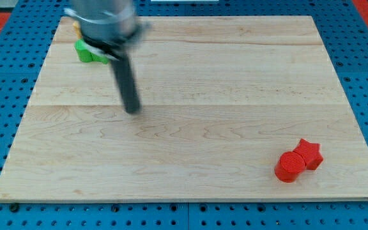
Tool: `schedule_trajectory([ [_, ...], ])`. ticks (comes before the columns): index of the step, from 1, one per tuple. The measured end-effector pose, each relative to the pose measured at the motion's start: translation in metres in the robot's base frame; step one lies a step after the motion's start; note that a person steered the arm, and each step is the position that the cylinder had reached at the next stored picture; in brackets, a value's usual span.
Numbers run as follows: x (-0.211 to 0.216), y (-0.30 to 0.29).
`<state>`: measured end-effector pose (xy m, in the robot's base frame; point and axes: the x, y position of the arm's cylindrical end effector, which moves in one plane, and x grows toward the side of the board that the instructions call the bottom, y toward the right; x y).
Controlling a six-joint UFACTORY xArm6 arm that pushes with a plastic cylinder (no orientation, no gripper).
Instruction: Place the red star diagonal to the red circle
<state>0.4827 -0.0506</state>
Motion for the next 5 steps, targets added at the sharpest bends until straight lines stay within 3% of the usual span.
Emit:
schedule_trajectory([
  [1,0.063,0.103],
  [2,0.119,0.157],
  [3,0.135,0.168],
  [4,0.126,0.248],
  [5,0.1,0.264],
])
